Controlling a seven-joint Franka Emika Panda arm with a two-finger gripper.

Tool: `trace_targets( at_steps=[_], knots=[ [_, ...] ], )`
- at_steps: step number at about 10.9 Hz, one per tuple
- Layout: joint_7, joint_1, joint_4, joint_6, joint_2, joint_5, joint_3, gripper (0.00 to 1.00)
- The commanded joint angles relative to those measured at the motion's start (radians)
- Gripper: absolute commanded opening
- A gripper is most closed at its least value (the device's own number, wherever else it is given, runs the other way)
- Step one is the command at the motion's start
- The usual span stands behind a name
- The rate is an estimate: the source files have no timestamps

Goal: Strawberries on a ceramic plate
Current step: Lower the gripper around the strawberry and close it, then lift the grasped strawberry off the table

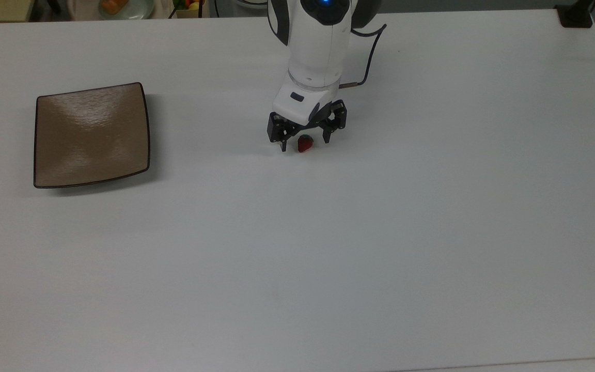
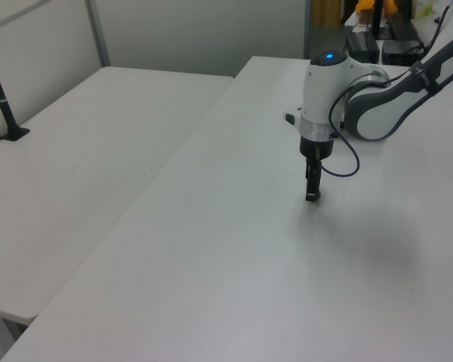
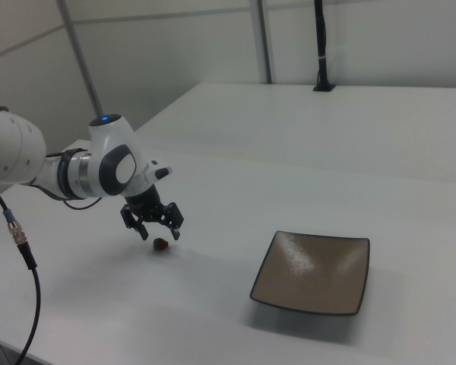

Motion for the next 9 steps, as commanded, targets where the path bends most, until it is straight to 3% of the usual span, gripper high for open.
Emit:
trace_targets(
  at_steps=[1, 4, 6, 8, 9],
  knots=[
    [-0.009, 0.009, -0.03, 0.045, -0.002, -0.02, -0.002, 0.84],
    [-0.011, 0.011, -0.035, 0.045, 0.006, -0.04, -0.002, 0.67],
    [-0.011, 0.011, -0.038, 0.045, 0.006, -0.043, -0.002, 0.44],
    [-0.011, 0.011, -0.037, 0.044, 0.004, -0.046, -0.002, 0.11],
    [-0.011, 0.011, -0.034, 0.035, 0.001, -0.046, -0.002, 0.07]
  ],
)
